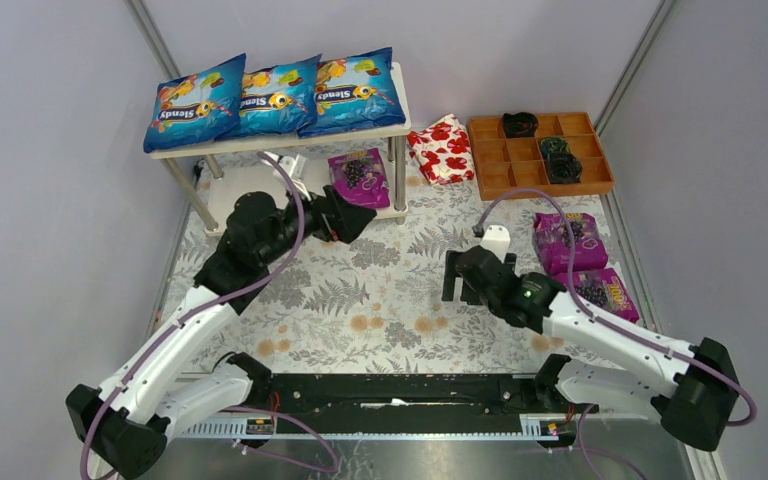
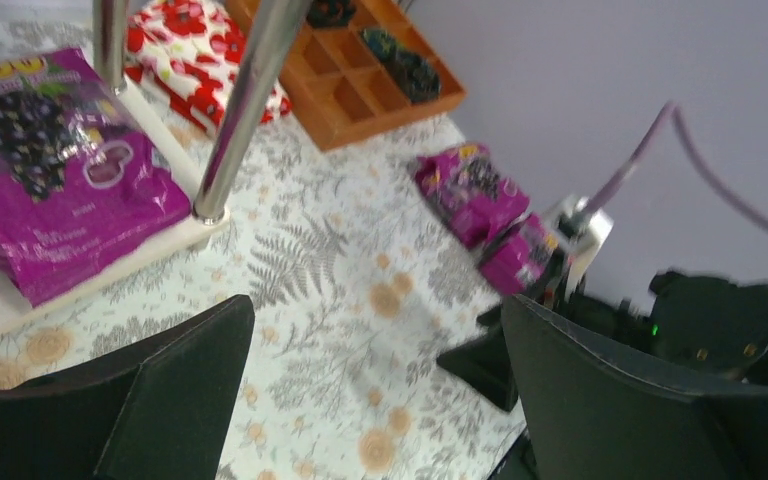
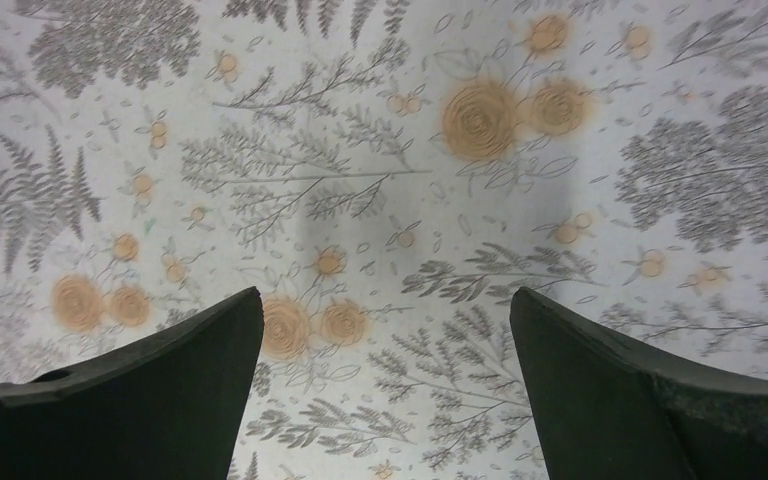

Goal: Place and organize the candy bags onto the shelf

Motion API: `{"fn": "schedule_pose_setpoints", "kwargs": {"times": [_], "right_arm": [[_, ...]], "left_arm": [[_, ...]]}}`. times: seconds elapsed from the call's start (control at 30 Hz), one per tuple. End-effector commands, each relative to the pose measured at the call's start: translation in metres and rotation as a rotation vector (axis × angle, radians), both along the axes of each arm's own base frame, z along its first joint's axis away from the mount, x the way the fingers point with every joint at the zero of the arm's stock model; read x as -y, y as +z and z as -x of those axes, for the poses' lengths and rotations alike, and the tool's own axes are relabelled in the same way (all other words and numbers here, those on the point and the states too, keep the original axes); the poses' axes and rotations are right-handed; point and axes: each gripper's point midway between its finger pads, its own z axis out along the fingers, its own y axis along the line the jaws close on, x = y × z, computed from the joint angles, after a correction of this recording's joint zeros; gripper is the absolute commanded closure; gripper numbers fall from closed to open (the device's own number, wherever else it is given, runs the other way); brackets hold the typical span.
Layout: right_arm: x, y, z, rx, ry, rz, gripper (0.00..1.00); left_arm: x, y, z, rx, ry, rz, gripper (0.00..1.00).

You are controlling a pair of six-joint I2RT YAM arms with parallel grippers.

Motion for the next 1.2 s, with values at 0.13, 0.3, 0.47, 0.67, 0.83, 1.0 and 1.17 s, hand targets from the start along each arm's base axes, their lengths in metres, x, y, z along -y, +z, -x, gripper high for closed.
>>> {"fn": "schedule_pose_setpoints", "kwargs": {"times": [0.13,0.3,0.47,0.67,0.83,1.0,1.17], "right_arm": [[0.076,0.011,-0.068,0.003,-0.231,0.155,0.00],[0.162,0.022,-0.111,0.002,-0.520,0.081,0.00],[0.251,0.044,-0.151,0.072,-0.747,0.068,0.00],[0.313,0.039,-0.195,0.017,-0.883,0.015,0.00],[0.333,0.019,-0.228,0.002,-0.895,-0.019,0.00],[0.327,-0.019,-0.242,-0.062,-0.847,-0.091,0.00],[0.304,-0.044,-0.237,-0.091,-0.779,-0.174,0.00]], "left_arm": [[-0.003,-0.006,0.025,0.110,-0.020,-0.163,0.01],[-0.019,0.005,0.029,0.157,0.052,-0.191,0.01],[-0.022,0.007,0.031,0.176,0.084,-0.227,0.01],[-0.018,0.007,0.036,0.193,0.068,-0.241,0.01],[-0.025,0.009,0.034,0.198,0.103,-0.250,0.01],[-0.030,0.009,0.031,0.207,0.130,-0.267,0.01],[-0.030,0.006,0.028,0.203,0.137,-0.280,0.01]]}}
